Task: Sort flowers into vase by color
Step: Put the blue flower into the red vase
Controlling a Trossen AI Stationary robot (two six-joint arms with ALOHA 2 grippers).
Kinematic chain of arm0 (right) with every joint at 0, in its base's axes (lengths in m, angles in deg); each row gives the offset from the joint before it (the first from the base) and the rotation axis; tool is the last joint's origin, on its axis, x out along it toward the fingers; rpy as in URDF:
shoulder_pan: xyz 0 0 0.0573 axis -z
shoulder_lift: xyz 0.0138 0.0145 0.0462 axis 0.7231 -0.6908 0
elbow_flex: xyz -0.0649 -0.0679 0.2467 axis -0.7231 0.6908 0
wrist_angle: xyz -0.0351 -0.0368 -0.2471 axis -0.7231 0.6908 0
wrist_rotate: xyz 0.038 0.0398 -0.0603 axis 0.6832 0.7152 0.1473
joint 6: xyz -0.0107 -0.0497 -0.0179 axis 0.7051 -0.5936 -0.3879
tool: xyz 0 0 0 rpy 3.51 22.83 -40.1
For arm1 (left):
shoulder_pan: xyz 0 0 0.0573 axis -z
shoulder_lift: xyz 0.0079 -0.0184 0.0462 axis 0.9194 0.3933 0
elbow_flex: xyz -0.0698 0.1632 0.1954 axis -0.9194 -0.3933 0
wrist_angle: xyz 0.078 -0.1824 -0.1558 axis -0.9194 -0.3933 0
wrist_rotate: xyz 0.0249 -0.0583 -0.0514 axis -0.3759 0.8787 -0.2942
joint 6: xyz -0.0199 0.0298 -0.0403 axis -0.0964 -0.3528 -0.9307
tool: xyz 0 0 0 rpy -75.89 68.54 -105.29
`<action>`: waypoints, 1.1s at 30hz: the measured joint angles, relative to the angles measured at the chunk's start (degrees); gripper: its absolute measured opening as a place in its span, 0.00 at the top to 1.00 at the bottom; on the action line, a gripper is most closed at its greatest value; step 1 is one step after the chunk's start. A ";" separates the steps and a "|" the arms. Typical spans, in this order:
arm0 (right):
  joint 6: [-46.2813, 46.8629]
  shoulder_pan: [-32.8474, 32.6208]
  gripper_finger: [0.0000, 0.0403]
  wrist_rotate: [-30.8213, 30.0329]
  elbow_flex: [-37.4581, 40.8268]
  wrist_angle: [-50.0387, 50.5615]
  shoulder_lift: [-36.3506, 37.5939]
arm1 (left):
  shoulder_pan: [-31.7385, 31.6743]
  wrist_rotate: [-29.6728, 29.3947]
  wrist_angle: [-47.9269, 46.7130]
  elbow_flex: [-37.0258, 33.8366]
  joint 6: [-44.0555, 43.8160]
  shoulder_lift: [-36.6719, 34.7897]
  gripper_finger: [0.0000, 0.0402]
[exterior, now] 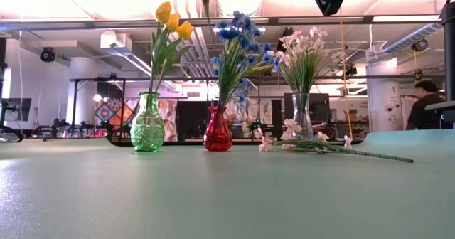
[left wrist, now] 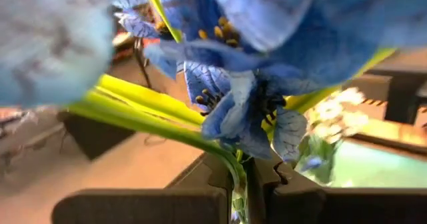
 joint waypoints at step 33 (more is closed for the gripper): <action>-0.22 0.00 0.29 -0.04 0.04 0.17 0.00 | -3.29 5.10 -3.19 -4.43 -6.06 7.09 1.00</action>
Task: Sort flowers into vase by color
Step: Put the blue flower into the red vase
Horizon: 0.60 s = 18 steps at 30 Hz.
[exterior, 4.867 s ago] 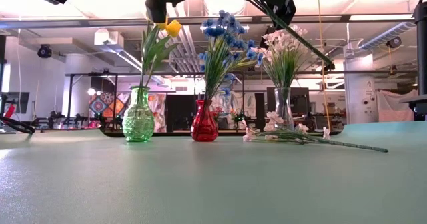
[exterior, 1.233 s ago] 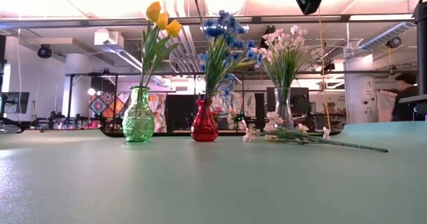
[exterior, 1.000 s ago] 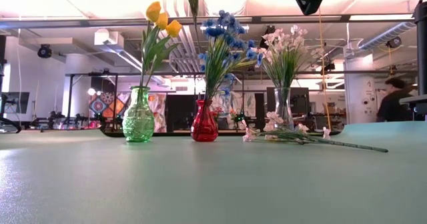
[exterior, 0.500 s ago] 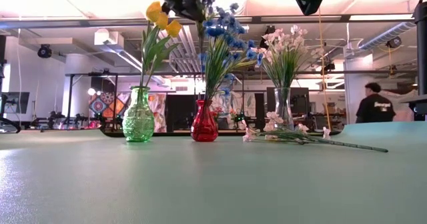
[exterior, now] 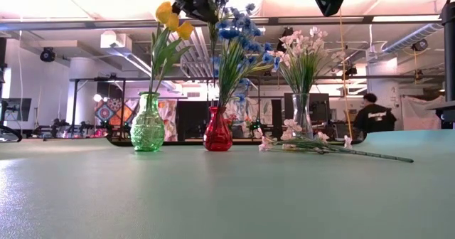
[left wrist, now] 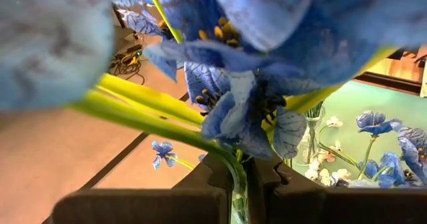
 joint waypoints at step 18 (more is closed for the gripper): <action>-0.04 0.00 0.29 0.00 0.02 0.01 0.00 | 0.11 9.01 -3.75 0.00 -1.30 0.00 1.00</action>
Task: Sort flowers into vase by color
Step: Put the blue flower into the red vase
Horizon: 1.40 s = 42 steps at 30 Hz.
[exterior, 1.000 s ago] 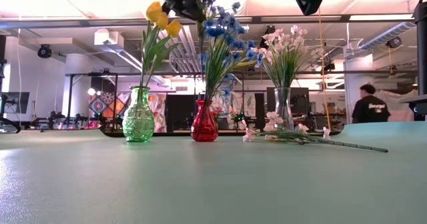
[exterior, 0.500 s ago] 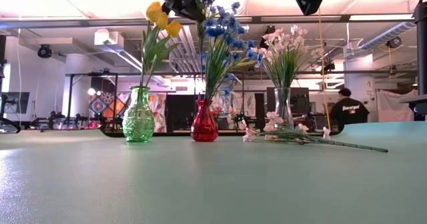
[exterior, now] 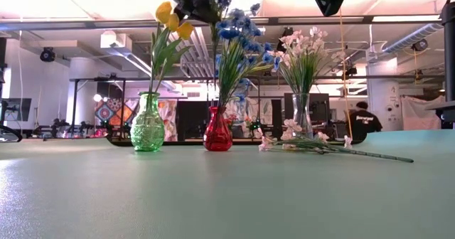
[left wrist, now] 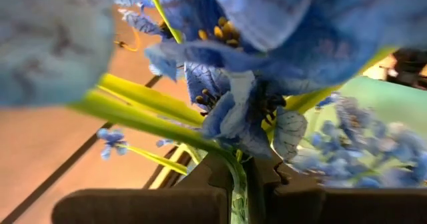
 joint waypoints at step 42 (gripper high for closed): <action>0.05 0.00 0.29 0.00 0.36 -0.04 -0.02 | 0.28 1.35 0.11 -3.07 -1.37 0.02 1.00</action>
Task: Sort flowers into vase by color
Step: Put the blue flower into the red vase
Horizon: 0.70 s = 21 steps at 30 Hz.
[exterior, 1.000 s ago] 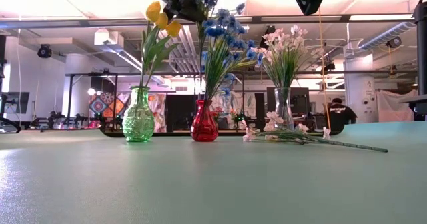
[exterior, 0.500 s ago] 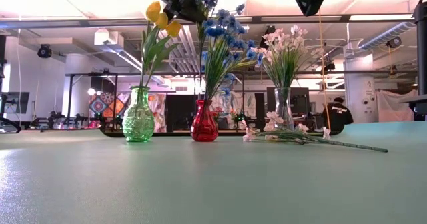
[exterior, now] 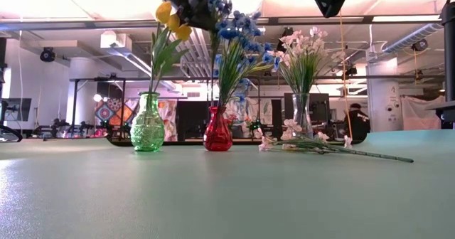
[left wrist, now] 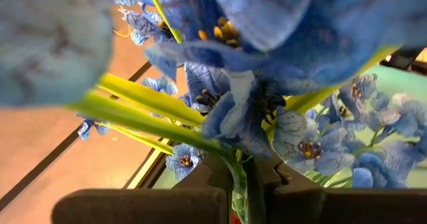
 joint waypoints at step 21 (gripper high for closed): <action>0.14 0.00 0.29 0.02 0.00 0.00 0.00 | -0.11 -0.14 9.61 -5.95 -0.64 0.07 1.00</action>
